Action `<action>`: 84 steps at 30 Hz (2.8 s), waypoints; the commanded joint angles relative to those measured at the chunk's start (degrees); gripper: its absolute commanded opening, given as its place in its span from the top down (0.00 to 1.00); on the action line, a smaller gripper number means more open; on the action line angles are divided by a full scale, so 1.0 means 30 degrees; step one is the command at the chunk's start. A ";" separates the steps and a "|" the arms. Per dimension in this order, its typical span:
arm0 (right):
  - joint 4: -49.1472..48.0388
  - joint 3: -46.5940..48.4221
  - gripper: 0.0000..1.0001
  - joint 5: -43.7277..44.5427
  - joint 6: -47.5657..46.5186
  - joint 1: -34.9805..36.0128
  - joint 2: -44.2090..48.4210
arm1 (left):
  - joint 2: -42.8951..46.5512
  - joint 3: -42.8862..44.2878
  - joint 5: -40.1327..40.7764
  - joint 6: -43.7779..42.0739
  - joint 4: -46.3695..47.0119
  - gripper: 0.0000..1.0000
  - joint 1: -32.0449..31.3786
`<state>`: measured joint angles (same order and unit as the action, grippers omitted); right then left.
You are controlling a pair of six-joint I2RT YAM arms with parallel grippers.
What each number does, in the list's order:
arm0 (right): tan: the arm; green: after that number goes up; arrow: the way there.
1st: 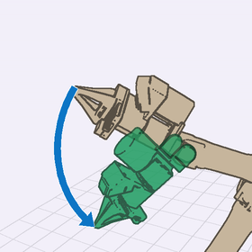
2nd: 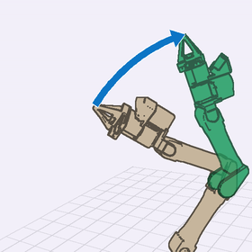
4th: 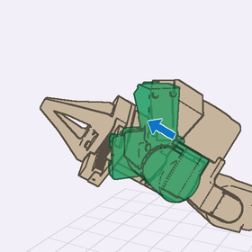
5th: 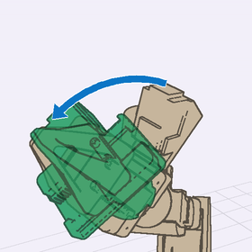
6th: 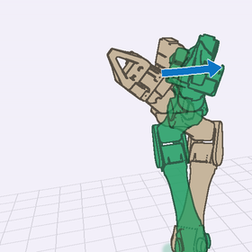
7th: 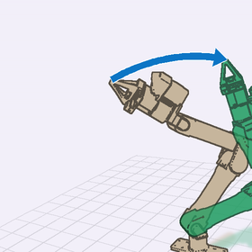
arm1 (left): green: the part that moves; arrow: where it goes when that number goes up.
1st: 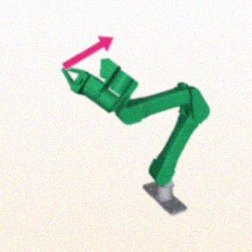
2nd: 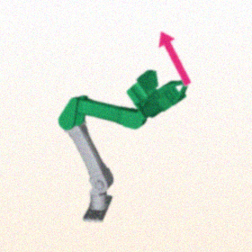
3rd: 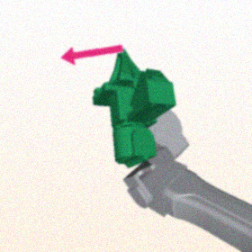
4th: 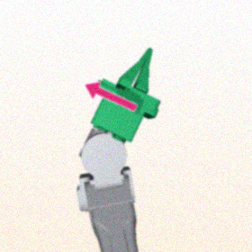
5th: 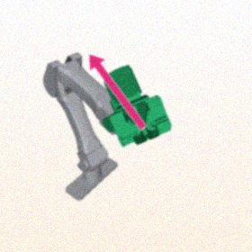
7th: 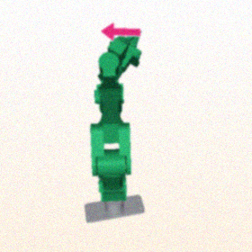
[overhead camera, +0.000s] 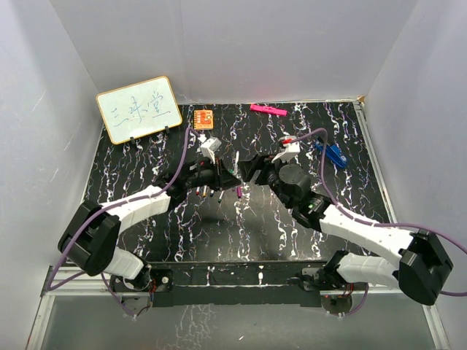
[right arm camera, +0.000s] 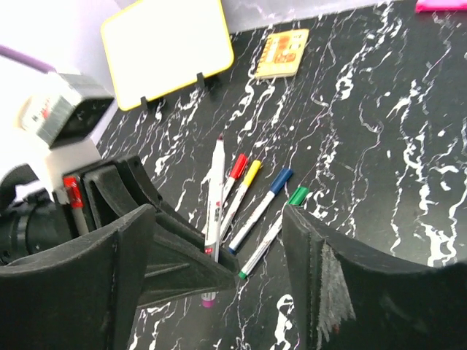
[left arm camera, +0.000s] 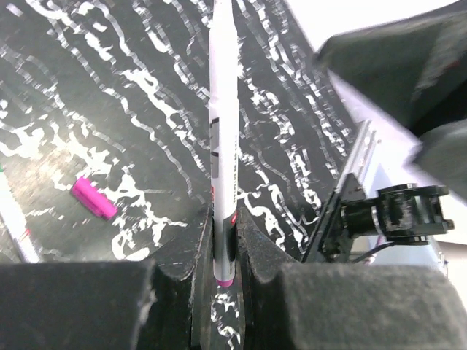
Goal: Insert the pens into the pen caps
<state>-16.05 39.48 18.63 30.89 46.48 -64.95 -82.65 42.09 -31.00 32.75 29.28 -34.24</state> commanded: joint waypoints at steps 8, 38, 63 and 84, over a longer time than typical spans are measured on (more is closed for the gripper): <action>0.2261 0.0314 0.37 0.3350 -0.0267 -0.0079 0.0489 | 0.3007 -0.0501 0.2983 -0.2320 -0.5110 1.00 0.0046; 0.7364 0.5487 0.55 0.0241 -0.0279 -0.0171 -0.9492 | 0.2893 -0.2135 0.2389 -0.1982 -0.6829 1.00 0.0042; 0.7508 0.7171 0.67 -0.0024 -0.0572 -0.0171 -1.2733 | 0.2283 -0.2456 0.2236 -0.1766 -0.6638 1.00 0.0045; 1.0305 0.8311 0.73 0.0425 -0.0748 0.0014 -1.4578 | 0.2279 -0.2596 0.2631 -0.1501 -0.6346 1.00 0.0038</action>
<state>10.63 62.83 19.42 28.53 46.24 -106.50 -76.34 34.70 -23.27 27.81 10.07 -34.24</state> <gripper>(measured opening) 0.279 0.099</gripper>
